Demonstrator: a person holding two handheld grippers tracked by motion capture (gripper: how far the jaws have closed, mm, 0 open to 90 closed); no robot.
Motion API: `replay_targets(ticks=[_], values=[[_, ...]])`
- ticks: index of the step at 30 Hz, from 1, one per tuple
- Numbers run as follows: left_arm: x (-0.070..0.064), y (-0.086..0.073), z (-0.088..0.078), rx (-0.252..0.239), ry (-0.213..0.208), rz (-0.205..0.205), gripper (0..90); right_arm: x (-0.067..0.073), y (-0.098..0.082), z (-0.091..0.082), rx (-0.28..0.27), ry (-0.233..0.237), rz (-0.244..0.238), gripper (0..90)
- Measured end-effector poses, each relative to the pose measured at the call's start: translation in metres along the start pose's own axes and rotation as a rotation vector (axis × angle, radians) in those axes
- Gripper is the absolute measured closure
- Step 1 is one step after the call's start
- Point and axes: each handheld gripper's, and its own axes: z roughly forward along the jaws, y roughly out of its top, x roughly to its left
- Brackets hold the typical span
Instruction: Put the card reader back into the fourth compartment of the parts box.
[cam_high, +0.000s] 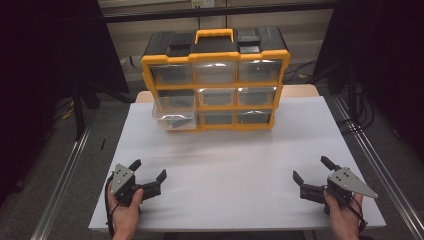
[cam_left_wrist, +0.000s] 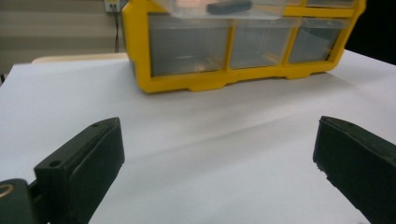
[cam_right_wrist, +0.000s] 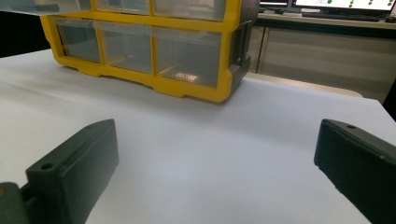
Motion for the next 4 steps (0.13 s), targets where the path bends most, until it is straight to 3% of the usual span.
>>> replay_targets(ticks=[2, 4], values=[[0.0014, -0.0004, 0.0007, 0.007, -0.009, -0.026, 2.2, 0.0004, 0.0002, 0.0001, -0.002, -0.001, 0.001, 0.1], [0.0023, 0.0011, 0.0008, 0.004, -0.009, -0.024, 2.2, 0.0004, 0.0001, 0.0000, -0.002, 0.002, 0.000, 0.1]])
